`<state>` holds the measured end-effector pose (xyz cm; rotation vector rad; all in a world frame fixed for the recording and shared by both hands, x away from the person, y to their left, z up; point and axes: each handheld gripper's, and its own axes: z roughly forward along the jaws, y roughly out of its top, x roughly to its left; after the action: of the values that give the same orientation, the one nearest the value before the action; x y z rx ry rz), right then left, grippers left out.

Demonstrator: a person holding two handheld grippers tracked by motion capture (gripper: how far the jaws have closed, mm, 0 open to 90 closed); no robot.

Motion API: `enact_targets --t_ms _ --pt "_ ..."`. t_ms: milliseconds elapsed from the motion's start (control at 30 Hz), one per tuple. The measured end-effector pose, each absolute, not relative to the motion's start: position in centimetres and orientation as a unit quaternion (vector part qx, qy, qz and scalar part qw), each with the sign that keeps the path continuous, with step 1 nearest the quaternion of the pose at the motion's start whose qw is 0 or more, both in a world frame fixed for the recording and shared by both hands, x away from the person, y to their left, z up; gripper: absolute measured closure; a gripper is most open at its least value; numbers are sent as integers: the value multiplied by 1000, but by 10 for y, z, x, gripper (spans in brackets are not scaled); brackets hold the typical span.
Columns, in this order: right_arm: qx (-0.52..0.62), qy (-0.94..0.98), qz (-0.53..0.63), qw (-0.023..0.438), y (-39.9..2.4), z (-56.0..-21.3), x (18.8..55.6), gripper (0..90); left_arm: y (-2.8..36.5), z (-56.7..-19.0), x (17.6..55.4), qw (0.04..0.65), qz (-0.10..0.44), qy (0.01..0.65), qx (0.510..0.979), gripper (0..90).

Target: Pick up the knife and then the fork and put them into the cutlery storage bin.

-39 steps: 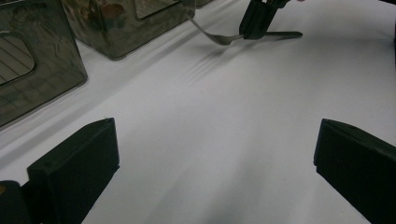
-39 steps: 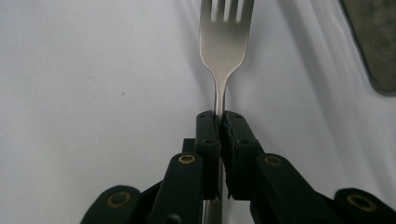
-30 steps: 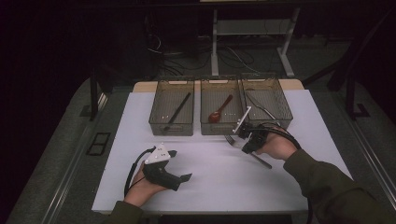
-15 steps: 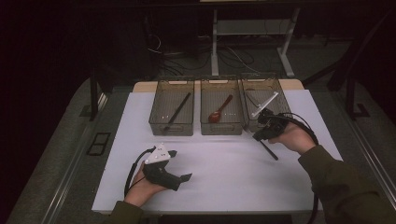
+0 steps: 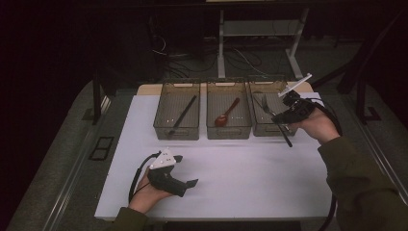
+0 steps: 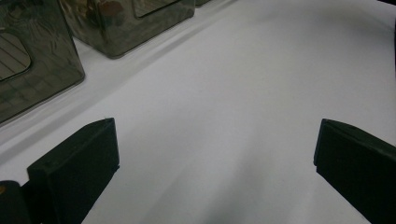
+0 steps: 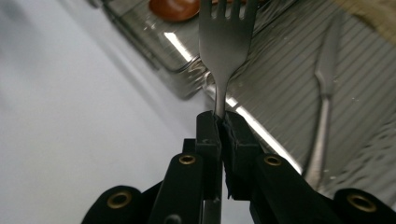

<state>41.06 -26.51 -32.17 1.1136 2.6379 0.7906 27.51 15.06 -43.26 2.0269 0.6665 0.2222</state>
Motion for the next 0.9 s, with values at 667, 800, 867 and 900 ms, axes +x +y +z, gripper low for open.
enact_targets --t_ms 667,800,867,900 --pt "435 851 262 133 -285 -295 483 844 151 -432 274 480 91 272 829 0" --pt "453 842 260 132 -291 -306 497 844 151 -432 275 479 89 273 829 0" --pt "461 839 255 134 -293 -313 502 844 151 -432 274 480 89 273 829 0" --pt "463 839 251 135 -294 -317 504 844 151 -432 274 480 88 273 829 0"
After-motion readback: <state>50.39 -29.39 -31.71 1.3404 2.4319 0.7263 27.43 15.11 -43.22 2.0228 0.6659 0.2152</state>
